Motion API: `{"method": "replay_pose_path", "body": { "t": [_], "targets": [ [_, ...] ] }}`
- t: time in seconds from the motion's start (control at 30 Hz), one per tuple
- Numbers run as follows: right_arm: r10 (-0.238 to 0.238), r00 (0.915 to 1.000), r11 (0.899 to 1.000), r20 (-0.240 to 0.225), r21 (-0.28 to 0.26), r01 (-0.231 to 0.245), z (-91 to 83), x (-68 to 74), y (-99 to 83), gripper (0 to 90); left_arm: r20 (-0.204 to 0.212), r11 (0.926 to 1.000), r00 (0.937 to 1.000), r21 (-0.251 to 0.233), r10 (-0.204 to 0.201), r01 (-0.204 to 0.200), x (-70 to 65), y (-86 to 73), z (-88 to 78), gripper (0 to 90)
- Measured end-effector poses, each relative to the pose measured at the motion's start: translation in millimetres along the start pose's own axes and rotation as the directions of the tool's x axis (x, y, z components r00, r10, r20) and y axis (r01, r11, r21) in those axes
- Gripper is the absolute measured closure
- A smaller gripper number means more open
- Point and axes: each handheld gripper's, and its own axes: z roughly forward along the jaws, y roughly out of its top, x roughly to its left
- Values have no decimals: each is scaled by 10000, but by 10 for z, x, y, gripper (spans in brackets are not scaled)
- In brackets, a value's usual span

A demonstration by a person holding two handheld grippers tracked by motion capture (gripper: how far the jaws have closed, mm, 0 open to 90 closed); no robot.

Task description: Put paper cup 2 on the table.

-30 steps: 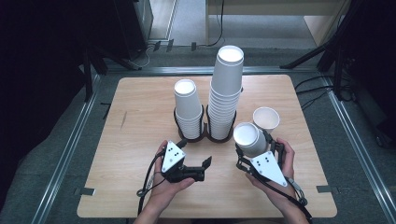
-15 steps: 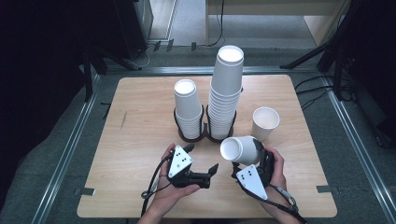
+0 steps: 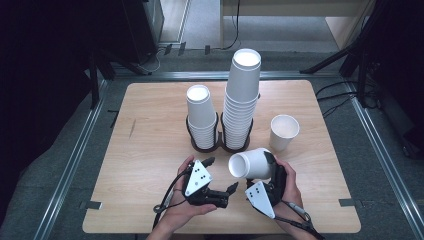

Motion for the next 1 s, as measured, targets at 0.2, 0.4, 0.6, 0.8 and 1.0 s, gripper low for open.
{"method": "replay_pose_path", "body": {
  "t": [0.2, 0.4, 0.6, 0.8, 1.0],
  "targets": [
    [-218, 9992, 9997, -338, -137, 213, -4, 58, 18, 132, 145, 9992, 9992, 129, 377, -379, -47, -17, 17, 47],
    [-474, 9963, 9984, -722, -353, 449, -20, 107, 55, 131, 269, 9980, 9978, 156, 605, -609, -82, -16, 23, 65],
    [-746, 9919, 9957, -1028, -628, 684, -34, 171, 93, 130, 396, 9970, 9963, 145, 760, -767, -97, -23, 21, 124],
    [-861, 9870, 9933, -1355, -879, 746, -49, 199, 105, 130, 600, 9959, 9944, 210, 865, -879, -112, -38, 31, 145],
    [-956, 9816, 9911, -1653, -1075, 784, -68, 217, 109, 129, 774, 9956, 9931, 247, 884, -905, -111, -48, 36, 182]
  ]
}}
